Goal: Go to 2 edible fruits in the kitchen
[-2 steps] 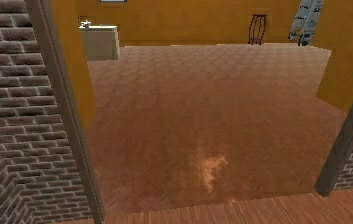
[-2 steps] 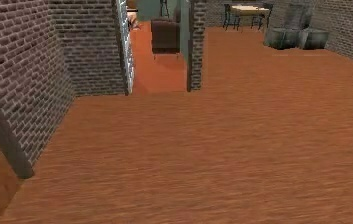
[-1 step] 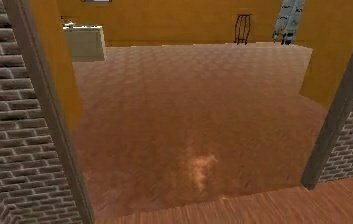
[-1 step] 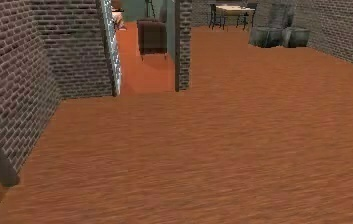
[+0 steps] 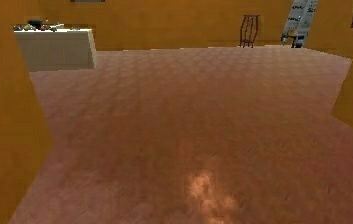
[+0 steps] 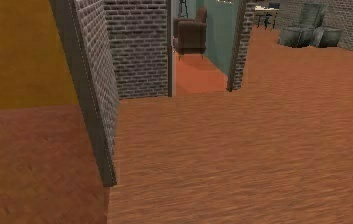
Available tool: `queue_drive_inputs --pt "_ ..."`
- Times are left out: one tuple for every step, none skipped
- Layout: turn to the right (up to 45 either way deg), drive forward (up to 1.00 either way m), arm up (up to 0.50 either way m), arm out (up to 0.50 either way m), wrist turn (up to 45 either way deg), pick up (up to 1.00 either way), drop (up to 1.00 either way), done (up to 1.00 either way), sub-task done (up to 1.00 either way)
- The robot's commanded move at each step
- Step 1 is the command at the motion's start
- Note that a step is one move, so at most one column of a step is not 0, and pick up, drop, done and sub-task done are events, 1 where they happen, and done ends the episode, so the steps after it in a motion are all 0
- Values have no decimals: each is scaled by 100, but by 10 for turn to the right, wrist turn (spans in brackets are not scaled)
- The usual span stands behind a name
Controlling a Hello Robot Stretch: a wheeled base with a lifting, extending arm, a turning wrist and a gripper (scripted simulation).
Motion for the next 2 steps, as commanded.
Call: queue_drive_inputs --pt "-90 0 0 0 0 0 0 0 0" --pt "0 50 0 0 0 0 0 0 0"
